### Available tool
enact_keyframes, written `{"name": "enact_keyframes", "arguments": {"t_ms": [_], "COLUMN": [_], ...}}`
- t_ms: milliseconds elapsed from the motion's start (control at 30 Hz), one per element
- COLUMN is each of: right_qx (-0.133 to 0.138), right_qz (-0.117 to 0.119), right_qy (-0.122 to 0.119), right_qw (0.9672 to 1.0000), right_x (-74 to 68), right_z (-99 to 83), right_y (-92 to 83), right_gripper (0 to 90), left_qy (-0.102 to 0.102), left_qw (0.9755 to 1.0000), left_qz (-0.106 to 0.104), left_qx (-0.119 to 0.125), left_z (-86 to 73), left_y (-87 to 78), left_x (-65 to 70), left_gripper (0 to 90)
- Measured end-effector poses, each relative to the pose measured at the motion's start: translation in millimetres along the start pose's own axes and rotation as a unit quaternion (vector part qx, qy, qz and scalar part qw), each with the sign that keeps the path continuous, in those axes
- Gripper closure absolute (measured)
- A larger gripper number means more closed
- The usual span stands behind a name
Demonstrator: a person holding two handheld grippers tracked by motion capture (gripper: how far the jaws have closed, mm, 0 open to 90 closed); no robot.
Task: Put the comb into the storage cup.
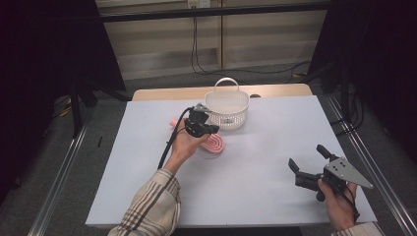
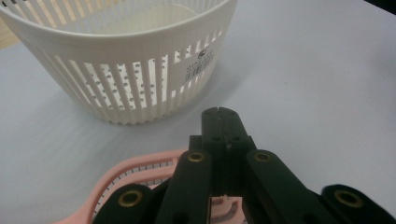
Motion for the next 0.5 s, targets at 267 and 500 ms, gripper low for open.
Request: {"name": "enact_keyframes", "arguments": {"t_ms": [267,500], "right_qx": [-0.001,-0.001], "right_qz": [0.001,0.002], "right_qy": [0.000,-0.001], "right_qw": [1.0000,1.0000], "right_x": [-0.2,-0.3], "right_z": [-0.1,-0.3], "right_y": [0.1,-0.2], "right_gripper": [0.0,0.0], "left_qy": [0.002,-0.003], "left_qw": [0.9996,0.9993], "left_qz": [0.018,0.021], "left_qx": [-0.023,-0.032], "left_z": [4.1,3.9], "left_y": [13.2,24.3], "left_x": [3.9,3.5], "left_gripper": [90.0,90.0]}}
Point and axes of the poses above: each handheld gripper's, and its own axes: y roughly forward along the jaws, z roughly out of its top, x roughly to its right, the point moved 3 cm from there along y, roughly forward along the jaws, and after that the axes turned 12 degrees about -x, right-handed, at the moved point
